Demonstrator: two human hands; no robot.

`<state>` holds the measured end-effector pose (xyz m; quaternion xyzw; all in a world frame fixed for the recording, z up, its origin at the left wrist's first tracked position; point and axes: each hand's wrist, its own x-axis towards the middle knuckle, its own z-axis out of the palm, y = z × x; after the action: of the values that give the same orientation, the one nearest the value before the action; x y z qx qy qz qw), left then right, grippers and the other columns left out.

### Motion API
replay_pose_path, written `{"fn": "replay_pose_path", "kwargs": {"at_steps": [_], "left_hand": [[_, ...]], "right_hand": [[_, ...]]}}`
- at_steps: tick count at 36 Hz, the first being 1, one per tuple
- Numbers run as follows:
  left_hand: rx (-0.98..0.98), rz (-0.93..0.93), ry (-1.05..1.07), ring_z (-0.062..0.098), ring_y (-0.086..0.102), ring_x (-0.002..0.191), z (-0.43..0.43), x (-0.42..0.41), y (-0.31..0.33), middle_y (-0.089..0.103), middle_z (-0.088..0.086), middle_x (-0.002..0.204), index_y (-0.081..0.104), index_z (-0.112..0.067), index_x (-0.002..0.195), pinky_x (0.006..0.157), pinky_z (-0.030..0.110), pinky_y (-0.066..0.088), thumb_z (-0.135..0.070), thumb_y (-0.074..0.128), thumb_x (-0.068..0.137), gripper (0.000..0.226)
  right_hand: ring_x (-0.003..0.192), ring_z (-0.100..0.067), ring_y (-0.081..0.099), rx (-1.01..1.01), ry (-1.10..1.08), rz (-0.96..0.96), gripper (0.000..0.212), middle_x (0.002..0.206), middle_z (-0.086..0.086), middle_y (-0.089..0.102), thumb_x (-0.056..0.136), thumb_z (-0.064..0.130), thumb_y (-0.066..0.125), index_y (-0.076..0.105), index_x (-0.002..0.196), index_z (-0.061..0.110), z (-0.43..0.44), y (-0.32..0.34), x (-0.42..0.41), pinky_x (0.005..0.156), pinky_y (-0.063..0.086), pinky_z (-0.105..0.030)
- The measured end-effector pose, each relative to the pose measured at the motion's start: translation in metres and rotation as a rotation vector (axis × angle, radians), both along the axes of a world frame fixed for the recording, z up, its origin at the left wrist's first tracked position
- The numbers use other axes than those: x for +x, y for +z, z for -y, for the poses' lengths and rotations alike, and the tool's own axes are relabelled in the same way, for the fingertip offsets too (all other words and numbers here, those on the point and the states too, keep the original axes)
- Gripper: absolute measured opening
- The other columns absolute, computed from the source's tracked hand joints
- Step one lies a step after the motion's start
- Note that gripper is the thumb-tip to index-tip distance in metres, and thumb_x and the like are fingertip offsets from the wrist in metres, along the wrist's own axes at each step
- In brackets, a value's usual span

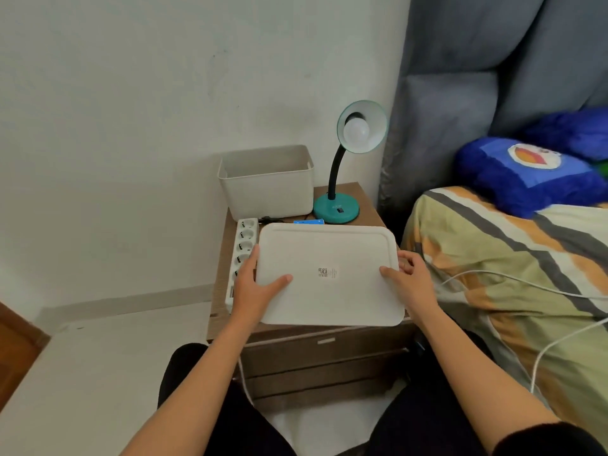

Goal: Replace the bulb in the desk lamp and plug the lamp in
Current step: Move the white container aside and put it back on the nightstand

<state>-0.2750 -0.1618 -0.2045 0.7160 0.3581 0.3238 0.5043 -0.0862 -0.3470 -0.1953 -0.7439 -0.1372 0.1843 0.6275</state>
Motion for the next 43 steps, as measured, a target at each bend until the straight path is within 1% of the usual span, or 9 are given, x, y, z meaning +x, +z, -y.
{"fn": "replay_pose_path", "kwargs": {"at_steps": [4,9,11,14,21,25,29,34,43], "left_hand": [[0.039,0.095,-0.011,0.019,0.052,0.116,-0.024,0.006,0.038,0.05,0.001,0.132,0.033,-0.023,0.142,0.092,0.034,0.049,-0.018,0.079,0.072,0.084],[0.045,0.172,-0.001,0.008,0.058,0.102,-0.065,0.014,0.081,0.058,-0.009,0.116,0.04,-0.029,0.137,0.083,0.025,0.052,-0.015,0.079,0.072,0.077],[0.043,0.172,0.004,0.007,0.06,0.101,-0.086,0.018,0.091,0.061,-0.01,0.114,0.047,-0.032,0.129,0.078,0.022,0.053,-0.017,0.079,0.071,0.068],[0.016,0.16,0.019,0.014,0.061,0.105,-0.118,0.025,0.104,0.063,-0.003,0.118,0.049,-0.026,0.13,0.08,0.029,0.055,-0.029,0.083,0.064,0.074],[-0.004,0.125,0.032,0.013,0.062,0.099,-0.195,0.06,0.121,0.064,-0.003,0.111,0.052,-0.025,0.124,0.065,0.018,0.053,-0.013,0.075,0.075,0.055],[-0.013,0.095,0.046,0.015,0.062,0.099,-0.235,0.085,0.118,0.063,-0.007,0.11,0.052,-0.028,0.121,0.071,0.025,0.052,-0.015,0.074,0.077,0.051],[0.013,0.021,0.029,0.013,0.06,0.102,-0.267,0.107,0.111,0.06,-0.011,0.11,0.047,-0.028,0.123,0.073,0.022,0.049,-0.019,0.071,0.08,0.05],[0.022,-0.075,0.038,0.017,0.053,0.113,-0.3,0.127,0.103,0.051,-0.007,0.127,0.033,-0.025,0.138,0.094,0.033,0.045,-0.026,0.068,0.083,0.065],[0.011,-0.233,0.035,0.013,0.042,0.12,-0.323,0.148,0.085,0.039,-0.003,0.14,0.026,-0.017,0.143,0.089,0.02,0.03,-0.028,0.058,0.09,0.063]], "right_hand": [[0.102,-0.021,0.054,0.013,0.034,0.09,0.046,0.117,-0.004,0.055,0.085,0.013,0.064,0.042,0.126,0.013,-0.026,0.034,0.007,0.083,0.047,-0.036],[0.11,-0.028,0.059,0.031,0.106,0.167,0.046,0.123,-0.01,0.061,0.083,0.013,0.066,0.046,0.124,0.015,-0.07,0.076,0.026,0.094,0.049,-0.05],[0.109,-0.027,0.06,0.046,0.136,0.174,0.047,0.123,-0.01,0.062,0.084,0.012,0.065,0.047,0.127,0.013,-0.092,0.09,0.033,0.09,0.051,-0.042],[0.107,-0.022,0.06,0.042,0.187,0.199,0.047,0.124,-0.007,0.061,0.086,0.011,0.062,0.048,0.131,0.011,-0.128,0.104,0.046,0.082,0.05,-0.03],[0.117,-0.024,0.055,-0.083,0.252,0.233,0.053,0.132,-0.004,0.056,0.087,0.021,0.059,0.044,0.137,0.016,-0.218,0.106,0.086,0.101,0.046,-0.043],[0.124,-0.026,0.051,-0.136,0.249,0.216,0.053,0.138,-0.005,0.052,0.088,0.022,0.057,0.043,0.139,0.016,-0.262,0.103,0.109,0.106,0.041,-0.045],[0.13,-0.026,0.045,-0.177,0.244,0.212,0.054,0.144,-0.005,0.046,0.09,0.023,0.054,0.039,0.141,0.012,-0.296,0.1,0.126,0.11,0.037,-0.042],[0.14,-0.025,0.032,-0.227,0.243,0.22,0.058,0.153,-0.007,0.031,0.096,0.024,0.047,0.023,0.148,0.013,-0.331,0.093,0.143,0.114,0.026,-0.034],[0.139,-0.026,0.031,-0.352,0.277,0.208,0.06,0.154,-0.009,0.026,0.097,0.024,0.043,0.017,0.149,0.011,-0.362,0.083,0.154,0.11,0.028,-0.031]]}}
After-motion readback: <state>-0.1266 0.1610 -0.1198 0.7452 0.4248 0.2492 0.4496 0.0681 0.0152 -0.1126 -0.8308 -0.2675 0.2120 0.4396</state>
